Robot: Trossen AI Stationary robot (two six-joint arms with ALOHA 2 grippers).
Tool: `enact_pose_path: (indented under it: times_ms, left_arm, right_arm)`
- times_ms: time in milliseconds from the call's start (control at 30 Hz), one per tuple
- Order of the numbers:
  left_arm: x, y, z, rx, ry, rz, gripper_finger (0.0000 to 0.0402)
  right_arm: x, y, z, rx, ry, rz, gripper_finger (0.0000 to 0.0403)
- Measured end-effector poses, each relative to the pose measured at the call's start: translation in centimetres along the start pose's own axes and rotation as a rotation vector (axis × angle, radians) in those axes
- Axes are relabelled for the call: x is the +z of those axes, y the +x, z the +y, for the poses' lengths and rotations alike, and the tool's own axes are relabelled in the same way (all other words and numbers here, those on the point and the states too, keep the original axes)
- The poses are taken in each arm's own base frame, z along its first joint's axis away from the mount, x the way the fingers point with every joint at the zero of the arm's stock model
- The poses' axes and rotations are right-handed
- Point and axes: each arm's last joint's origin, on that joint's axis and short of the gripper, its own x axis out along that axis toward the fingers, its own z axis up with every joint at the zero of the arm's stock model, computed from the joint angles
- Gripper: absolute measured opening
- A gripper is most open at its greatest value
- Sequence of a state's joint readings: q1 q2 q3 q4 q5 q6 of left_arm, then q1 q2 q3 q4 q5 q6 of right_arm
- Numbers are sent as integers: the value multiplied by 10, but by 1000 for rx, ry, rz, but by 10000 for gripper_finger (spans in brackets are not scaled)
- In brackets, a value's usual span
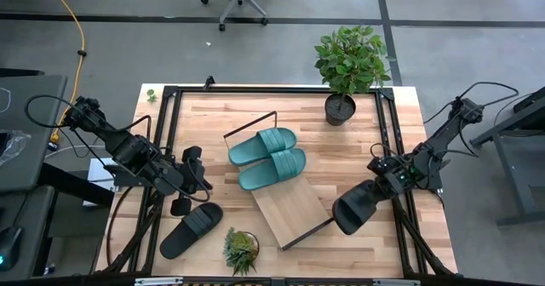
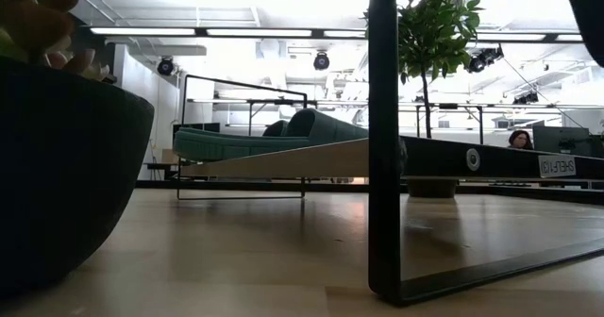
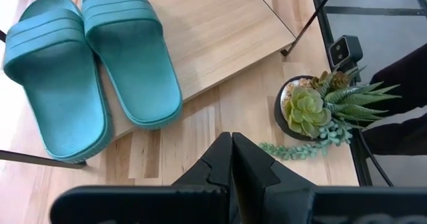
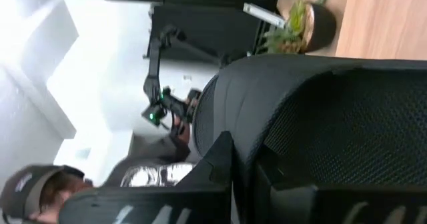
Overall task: Pick and place slides into the shelf
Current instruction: Put the right black slide on the shelf
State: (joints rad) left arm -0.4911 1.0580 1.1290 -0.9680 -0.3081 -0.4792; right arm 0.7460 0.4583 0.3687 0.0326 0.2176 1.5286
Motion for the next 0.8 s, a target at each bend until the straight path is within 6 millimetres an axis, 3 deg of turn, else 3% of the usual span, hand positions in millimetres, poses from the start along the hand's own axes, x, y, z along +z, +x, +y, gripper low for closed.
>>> enact_pose_path:
  times_ms: [400, 800]
  left_arm:
    - [0, 0, 0, 1, 0, -1, 1]
    - [0, 0, 0, 6, 1, -3, 1]
  right_arm:
    - [2, -1, 9, 84, 12, -59, 0]
    - [12, -24, 72, 55, -34, -136, 0]
